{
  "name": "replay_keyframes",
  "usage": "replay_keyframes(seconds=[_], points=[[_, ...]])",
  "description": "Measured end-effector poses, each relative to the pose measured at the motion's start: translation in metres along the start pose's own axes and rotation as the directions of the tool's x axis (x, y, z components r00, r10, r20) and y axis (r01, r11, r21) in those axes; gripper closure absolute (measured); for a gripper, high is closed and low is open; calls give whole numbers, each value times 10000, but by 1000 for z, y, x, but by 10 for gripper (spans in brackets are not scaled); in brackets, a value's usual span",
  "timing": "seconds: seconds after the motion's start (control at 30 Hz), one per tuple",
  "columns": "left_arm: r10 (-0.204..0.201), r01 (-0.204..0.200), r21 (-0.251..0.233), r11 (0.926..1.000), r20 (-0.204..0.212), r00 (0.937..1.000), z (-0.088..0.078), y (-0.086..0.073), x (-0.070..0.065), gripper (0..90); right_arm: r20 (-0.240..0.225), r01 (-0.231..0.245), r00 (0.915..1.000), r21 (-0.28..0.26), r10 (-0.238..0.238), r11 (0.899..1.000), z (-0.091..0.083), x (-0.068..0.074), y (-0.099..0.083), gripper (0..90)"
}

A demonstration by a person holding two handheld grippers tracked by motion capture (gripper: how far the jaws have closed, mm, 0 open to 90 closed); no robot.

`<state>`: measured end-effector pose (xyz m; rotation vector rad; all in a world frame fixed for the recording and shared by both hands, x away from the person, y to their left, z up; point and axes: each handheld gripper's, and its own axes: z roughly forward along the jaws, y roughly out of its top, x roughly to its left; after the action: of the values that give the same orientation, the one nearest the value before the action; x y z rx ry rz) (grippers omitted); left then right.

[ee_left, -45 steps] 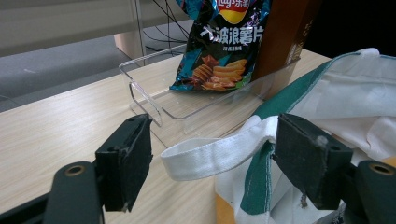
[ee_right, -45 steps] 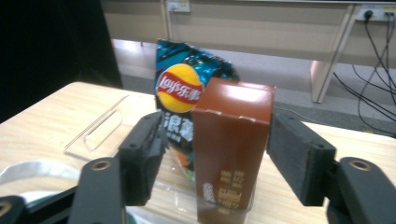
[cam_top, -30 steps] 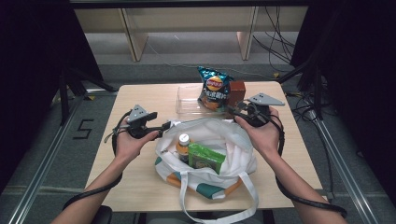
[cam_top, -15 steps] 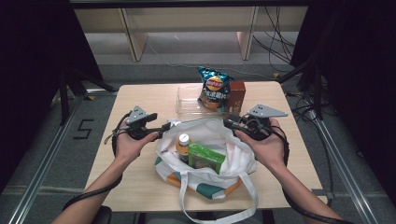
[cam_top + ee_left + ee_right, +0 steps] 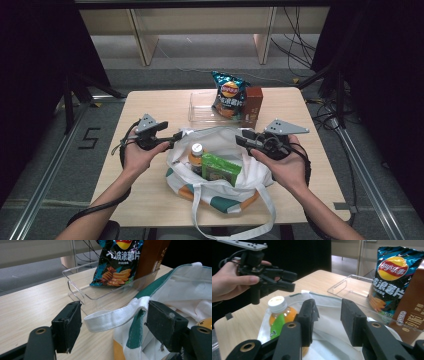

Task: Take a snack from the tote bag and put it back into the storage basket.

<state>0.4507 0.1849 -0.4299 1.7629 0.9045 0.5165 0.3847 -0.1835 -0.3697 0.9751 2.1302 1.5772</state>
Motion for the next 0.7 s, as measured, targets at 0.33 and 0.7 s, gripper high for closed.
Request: replay_keyframes(seconds=[0.33, 0.7], points=[[17, -17, -54, 10000, 14, 10000, 0, 1, 0, 271, -375, -79, 9993, 197, 87, 9998, -3, 4, -6, 581], [-44, 43, -103, 9999, -9, 10000, 1, 2, 0, 271, -1128, 274, 9934, 538, -212, 9982, -7, 11, -16, 574]])
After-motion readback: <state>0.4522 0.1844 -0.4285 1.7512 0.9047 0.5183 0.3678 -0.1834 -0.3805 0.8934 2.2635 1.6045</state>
